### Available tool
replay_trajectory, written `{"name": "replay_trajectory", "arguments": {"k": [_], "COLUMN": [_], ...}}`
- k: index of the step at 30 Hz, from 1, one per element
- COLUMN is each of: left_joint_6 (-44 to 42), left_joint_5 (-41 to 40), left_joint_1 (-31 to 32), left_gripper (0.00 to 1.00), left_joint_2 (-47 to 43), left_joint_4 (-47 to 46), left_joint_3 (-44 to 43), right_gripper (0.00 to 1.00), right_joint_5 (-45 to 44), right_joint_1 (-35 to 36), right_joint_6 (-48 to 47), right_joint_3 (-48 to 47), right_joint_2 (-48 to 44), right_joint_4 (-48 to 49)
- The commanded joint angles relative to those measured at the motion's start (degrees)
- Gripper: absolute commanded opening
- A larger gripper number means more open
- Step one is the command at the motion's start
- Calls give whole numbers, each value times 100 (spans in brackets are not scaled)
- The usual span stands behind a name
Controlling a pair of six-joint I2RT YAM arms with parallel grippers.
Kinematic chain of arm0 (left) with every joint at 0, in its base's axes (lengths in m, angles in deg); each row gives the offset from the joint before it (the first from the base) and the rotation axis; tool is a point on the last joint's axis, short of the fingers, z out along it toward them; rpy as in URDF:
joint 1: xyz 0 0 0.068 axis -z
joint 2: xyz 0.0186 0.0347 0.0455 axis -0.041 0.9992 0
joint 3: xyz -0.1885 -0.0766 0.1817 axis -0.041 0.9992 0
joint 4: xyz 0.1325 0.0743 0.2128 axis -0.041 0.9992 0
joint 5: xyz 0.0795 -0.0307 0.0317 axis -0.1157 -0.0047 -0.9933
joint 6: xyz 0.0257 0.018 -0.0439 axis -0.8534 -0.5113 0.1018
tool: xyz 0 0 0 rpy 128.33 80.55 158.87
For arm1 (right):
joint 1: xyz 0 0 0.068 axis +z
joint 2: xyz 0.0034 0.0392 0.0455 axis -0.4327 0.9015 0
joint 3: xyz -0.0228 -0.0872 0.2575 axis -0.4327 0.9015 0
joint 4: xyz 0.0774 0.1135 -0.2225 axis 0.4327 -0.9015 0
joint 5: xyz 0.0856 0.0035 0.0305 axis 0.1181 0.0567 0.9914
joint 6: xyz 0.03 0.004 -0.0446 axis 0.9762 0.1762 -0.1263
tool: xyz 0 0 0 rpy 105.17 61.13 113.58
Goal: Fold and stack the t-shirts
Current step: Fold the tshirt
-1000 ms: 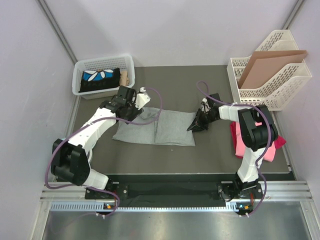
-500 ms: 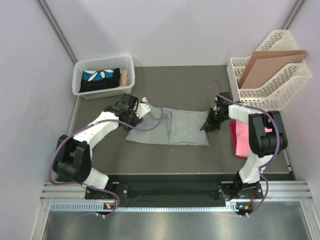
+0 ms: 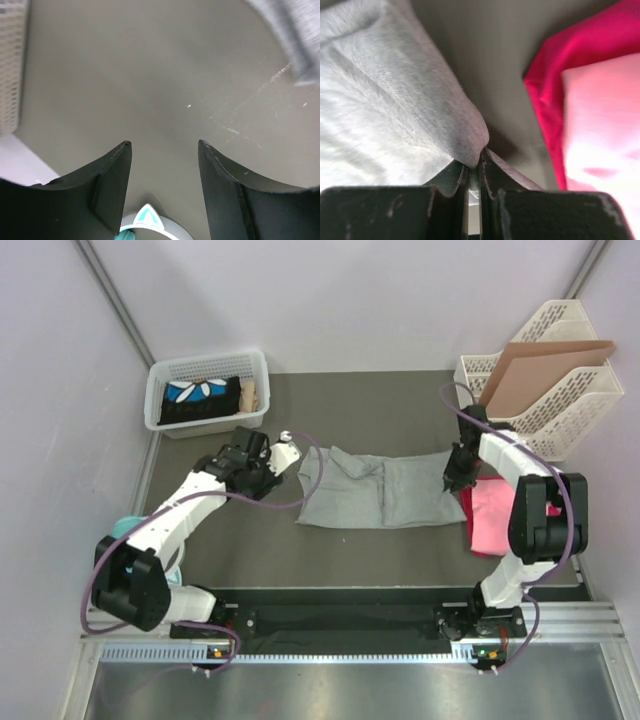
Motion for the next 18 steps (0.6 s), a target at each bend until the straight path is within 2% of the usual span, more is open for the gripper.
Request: {"name": "replay_trajectory", "arguments": {"k": [1,8,12,18], "left_joint_6": [-65,-373,-504,-610], "left_joint_5": [43,-54,-10,8], "left_joint_1": [-75,-399,-680,-848], "left_gripper": [61,61,61,61], "left_joint_2": [-486,-812,-943,-1005], "left_joint_4": [176,159,185,220], "left_joint_3": [-155,179,284,284], "right_gripper": [0,0,0,0], "right_joint_5": [-546,-642,-757,-836], "right_joint_1": [-26,712,1650,2618], "right_joint_6": [-109,48,277,532], "right_joint_3": [-944,-1911,-2465,-3098], "right_joint_2": [-542,-271,107,854], "right_joint_4": [-580,-976,-1143,-1240]}}
